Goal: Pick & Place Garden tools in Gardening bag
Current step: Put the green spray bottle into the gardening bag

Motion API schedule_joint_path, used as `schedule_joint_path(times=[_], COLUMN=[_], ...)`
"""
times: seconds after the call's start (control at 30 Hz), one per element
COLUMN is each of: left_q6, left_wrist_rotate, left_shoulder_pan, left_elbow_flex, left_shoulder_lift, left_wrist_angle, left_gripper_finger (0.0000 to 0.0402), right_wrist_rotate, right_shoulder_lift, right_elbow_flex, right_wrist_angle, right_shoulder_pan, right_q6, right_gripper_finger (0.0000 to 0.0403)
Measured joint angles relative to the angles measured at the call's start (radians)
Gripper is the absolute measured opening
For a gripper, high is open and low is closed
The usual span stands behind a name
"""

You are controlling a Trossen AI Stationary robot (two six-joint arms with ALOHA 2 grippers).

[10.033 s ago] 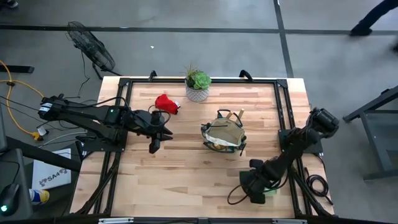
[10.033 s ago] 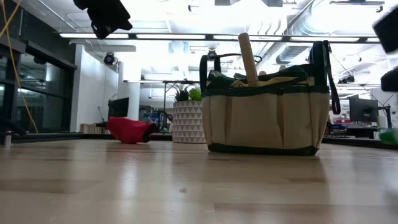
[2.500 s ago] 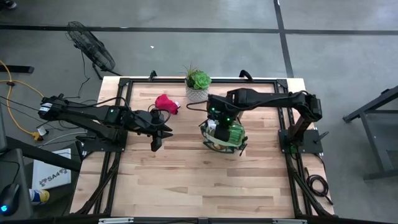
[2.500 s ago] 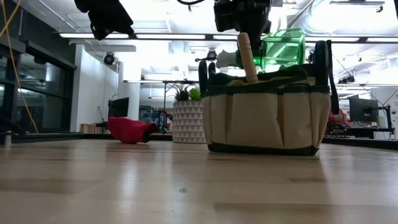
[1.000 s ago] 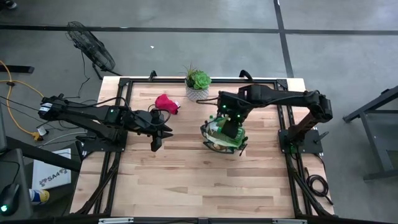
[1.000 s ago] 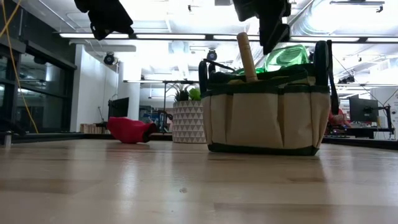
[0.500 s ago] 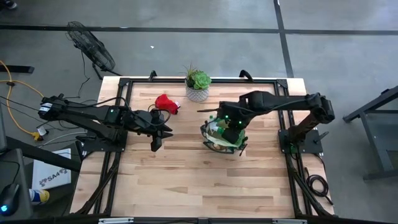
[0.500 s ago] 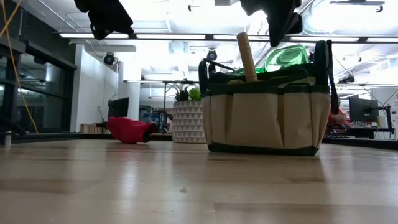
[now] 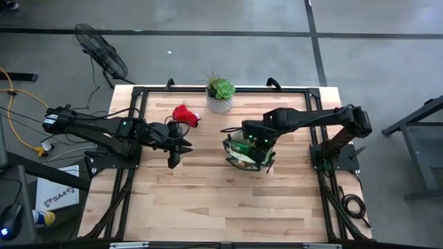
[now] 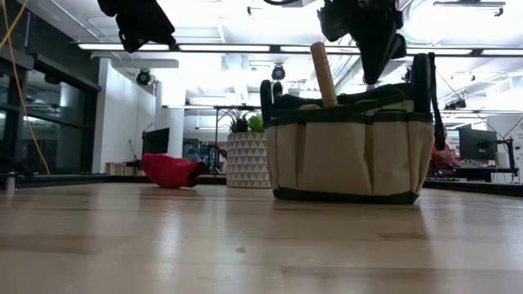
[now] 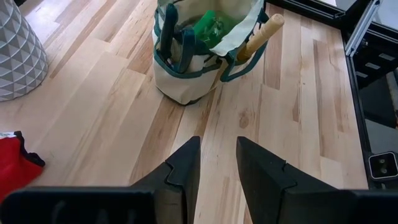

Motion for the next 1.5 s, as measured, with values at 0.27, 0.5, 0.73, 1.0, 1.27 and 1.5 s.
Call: schedule_joint_path(times=[0.27, 0.5, 0.73, 1.0, 1.27, 1.5], left_q6=[0.0, 0.0, 0.0, 0.0, -0.001, -0.001], left_wrist_rotate=[0.0, -0.002, -0.007, -0.011, -0.024, -0.043], left_shoulder_pan=[0.0, 0.0, 0.0, 0.0, 0.0, 0.0], left_elbow_flex=[0.0, 0.0, 0.0, 0.0, 0.0, 0.0], left_shoulder_lift=[0.0, 0.0, 0.0, 0.0, 0.0, 0.0], left_wrist_angle=[0.0, 0.0, 0.0, 0.0, 0.0, 0.0], left_gripper_finger=[0.0101, 0.0101, 0.0101, 0.0101, 0.0101, 0.0101], right_wrist_rotate=[-0.042, -0.052, -0.009, -0.029, -0.021, -0.025], right_shoulder_lift=[0.006, 0.006, 0.029, 0.104, 0.105, 0.108], right_elbow_flex=[0.0, 0.0, 0.001, 0.0, 0.0, 0.0], right_wrist_angle=[0.057, 0.258, 0.321, 0.32, 0.286, 0.281], right_shoulder_pan=[-0.02, -0.025, -0.028, -0.03, -0.047, -0.046], right_q6=[-0.061, -0.073, -0.098, -0.116, -0.116, -0.122], right_gripper_finger=[0.0004, 0.0004, 0.0004, 0.0004, 0.0004, 0.0004])
